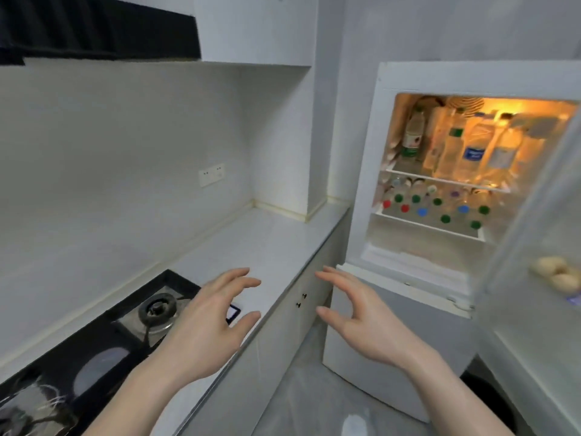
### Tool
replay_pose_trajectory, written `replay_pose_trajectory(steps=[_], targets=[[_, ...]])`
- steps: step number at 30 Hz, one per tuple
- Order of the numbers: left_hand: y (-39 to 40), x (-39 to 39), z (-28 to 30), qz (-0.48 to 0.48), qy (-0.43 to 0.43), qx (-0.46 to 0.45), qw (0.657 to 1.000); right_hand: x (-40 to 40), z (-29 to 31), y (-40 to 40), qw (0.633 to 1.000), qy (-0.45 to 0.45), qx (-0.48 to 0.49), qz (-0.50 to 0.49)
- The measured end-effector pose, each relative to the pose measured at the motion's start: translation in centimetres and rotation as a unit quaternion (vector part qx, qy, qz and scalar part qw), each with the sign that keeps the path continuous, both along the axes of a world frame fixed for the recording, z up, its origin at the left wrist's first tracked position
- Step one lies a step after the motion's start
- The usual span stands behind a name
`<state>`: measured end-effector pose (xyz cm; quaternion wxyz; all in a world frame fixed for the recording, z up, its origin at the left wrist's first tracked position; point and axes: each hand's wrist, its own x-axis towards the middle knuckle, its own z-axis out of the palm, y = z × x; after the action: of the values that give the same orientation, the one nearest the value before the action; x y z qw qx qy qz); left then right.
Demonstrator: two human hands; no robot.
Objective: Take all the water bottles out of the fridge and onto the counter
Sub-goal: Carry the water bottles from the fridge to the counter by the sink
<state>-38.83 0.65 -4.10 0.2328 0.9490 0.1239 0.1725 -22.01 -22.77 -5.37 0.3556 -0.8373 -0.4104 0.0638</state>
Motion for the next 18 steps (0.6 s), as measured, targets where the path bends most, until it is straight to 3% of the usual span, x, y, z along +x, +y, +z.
replay_pose_trajectory(steps=[8, 18], targets=[[-2.9, 14.3, 1.5, -0.128, -0.005, 0.021, 0.992, 6.5, 0.7, -6.2, 0.991, -0.005, -0.001, -0.131], [-1.3, 28.4, 3.6, -0.250, -0.030, 0.027, 0.967, 14.9, 2.9, -5.9, 0.967, -0.034, 0.031, -0.251]])
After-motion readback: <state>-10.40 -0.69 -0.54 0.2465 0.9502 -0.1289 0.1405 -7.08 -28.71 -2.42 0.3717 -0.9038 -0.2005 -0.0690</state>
